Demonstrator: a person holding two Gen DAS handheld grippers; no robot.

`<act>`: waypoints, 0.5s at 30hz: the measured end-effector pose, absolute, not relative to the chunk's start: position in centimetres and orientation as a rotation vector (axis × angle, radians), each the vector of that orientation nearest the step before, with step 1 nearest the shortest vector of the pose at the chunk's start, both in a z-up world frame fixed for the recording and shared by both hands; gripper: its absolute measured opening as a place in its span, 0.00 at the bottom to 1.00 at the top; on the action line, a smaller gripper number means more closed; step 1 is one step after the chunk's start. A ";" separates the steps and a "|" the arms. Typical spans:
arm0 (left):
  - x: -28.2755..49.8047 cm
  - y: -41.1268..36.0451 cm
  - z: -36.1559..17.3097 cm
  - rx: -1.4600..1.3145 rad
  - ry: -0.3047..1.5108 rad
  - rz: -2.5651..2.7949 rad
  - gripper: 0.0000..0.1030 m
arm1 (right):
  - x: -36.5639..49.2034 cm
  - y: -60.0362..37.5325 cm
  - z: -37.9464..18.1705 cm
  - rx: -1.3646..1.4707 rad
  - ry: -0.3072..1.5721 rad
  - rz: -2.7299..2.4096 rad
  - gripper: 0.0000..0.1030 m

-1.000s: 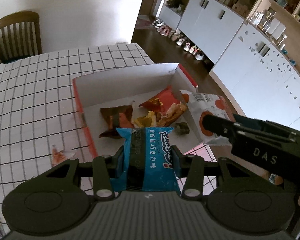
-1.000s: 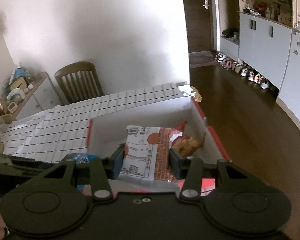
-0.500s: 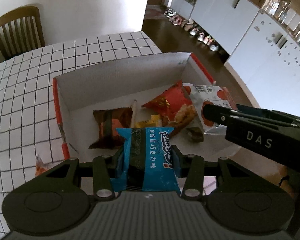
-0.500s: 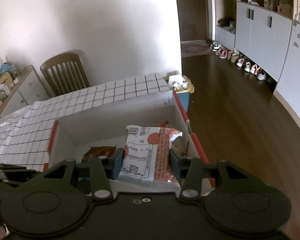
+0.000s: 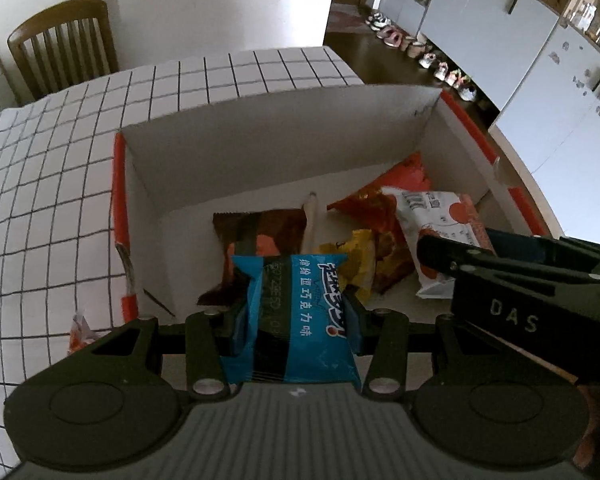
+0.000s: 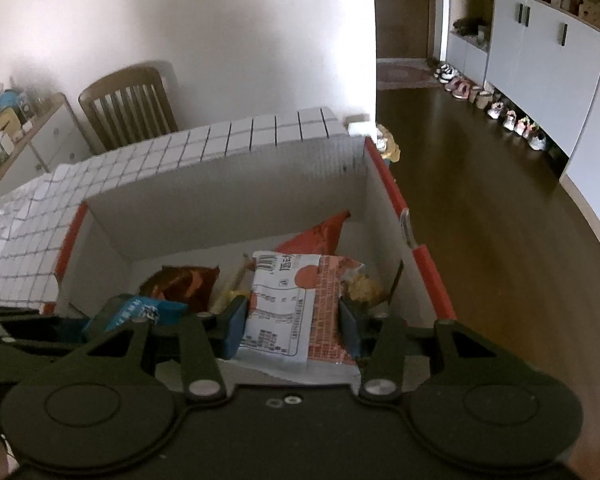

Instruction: Organize snacks

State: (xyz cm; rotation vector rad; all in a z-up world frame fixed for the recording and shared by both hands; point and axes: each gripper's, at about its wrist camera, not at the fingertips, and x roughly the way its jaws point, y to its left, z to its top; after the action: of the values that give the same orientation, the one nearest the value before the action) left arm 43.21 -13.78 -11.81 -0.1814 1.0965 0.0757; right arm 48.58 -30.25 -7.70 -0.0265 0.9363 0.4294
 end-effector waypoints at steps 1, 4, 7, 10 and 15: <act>43.3 -13.8 -12.1 -0.184 1.103 0.075 0.44 | 48.6 -30.2 -7.9 -0.034 0.939 0.430 0.46; 43.5 -14.0 -12.8 -0.185 1.120 0.077 0.44 | 48.7 -30.1 -8.4 -0.043 0.956 0.431 0.46; 43.5 -14.2 -13.5 -0.189 1.141 0.071 0.44 | 48.8 -30.1 -8.9 -0.042 0.976 0.427 0.46; 43.7 -14.2 -14.3 -0.202 1.169 0.061 0.44 | 48.9 -30.4 -9.4 -0.034 1.000 0.427 0.46; 43.8 -14.3 -14.9 -0.203 1.188 0.067 0.44 | 48.8 -30.4 -9.9 -0.039 1.019 0.429 0.46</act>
State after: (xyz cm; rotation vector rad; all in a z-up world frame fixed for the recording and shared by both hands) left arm 43.76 -14.26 -14.89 -0.2033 1.1884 0.0675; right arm 48.81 -30.38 -9.86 -0.0389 1.0192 0.4291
